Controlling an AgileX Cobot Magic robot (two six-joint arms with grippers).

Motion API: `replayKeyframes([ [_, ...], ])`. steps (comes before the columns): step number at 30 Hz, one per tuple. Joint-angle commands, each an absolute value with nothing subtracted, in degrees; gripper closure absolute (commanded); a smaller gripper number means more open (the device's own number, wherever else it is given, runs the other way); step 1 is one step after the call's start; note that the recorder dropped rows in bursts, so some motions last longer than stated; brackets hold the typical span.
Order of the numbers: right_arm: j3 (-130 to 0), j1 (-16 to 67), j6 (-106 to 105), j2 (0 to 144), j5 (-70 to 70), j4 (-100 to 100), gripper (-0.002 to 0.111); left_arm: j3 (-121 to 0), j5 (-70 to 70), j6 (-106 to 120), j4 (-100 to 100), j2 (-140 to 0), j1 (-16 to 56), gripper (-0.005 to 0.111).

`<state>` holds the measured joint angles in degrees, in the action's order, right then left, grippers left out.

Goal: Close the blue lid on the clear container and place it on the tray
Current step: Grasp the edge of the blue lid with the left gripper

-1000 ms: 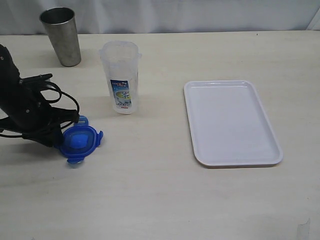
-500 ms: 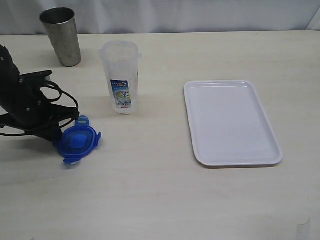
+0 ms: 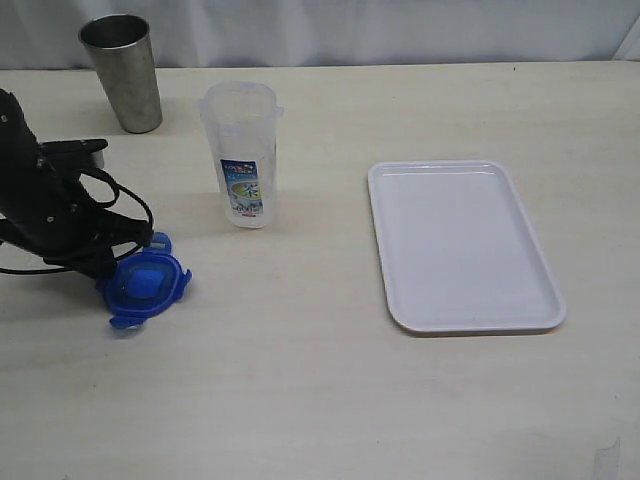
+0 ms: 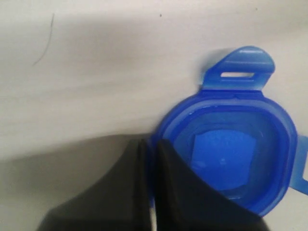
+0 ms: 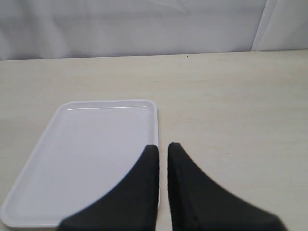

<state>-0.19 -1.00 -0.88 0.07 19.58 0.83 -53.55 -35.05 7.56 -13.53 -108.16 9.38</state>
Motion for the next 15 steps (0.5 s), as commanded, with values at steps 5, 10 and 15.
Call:
replayKeyframes([
  [5,0.00,-1.26,-0.88,0.00,19.65,1.02,0.101,-53.33,-32.93,7.93,-11.09,-108.23,9.47,0.107],
  [10,0.00,-1.26,-0.88,0.00,19.65,1.02,0.101,-53.44,-33.25,8.75,-10.49,-106.51,9.47,0.107],
  [15,0.00,-1.26,-0.88,0.00,19.65,1.02,0.101,-55.29,-34.56,8.99,-10.49,-102.68,9.47,0.107],
])
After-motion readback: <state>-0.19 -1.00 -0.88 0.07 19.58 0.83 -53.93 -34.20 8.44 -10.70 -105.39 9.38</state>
